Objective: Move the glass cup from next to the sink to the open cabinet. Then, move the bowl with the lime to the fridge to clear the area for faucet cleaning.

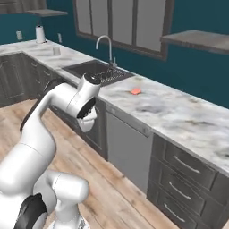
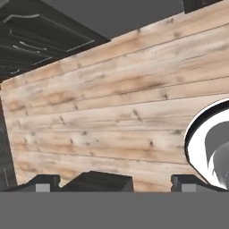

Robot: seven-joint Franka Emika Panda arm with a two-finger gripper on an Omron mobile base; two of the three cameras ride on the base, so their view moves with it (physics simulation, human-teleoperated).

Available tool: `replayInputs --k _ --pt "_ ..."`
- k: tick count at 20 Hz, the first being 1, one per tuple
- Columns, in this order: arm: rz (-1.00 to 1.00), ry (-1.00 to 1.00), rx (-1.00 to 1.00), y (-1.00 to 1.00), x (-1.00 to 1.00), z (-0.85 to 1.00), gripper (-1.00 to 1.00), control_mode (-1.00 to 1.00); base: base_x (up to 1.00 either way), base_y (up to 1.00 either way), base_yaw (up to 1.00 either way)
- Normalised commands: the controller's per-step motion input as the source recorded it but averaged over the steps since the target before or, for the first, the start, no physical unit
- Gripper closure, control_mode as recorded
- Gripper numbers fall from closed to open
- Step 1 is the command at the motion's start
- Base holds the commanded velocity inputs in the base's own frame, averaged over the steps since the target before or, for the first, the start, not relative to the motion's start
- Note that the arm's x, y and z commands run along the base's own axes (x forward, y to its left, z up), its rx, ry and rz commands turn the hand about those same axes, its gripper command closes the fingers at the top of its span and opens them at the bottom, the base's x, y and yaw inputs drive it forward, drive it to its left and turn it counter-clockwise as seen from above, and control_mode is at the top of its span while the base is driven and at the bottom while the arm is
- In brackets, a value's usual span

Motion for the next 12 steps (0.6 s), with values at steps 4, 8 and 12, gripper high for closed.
replayInputs --k 4,8,12 --pt "0.0 0.0 0.0 0.0 0.0 0.0 -1.0 1.0 1.0 -0.05 0.46" --pt "0.0 0.0 0.0 0.0 0.0 0.0 -1.0 1.0 1.0 0.0 0.5" --pt "0.0 0.0 0.0 0.0 0.0 0.0 -1.0 1.0 1.0 0.05 0.4"
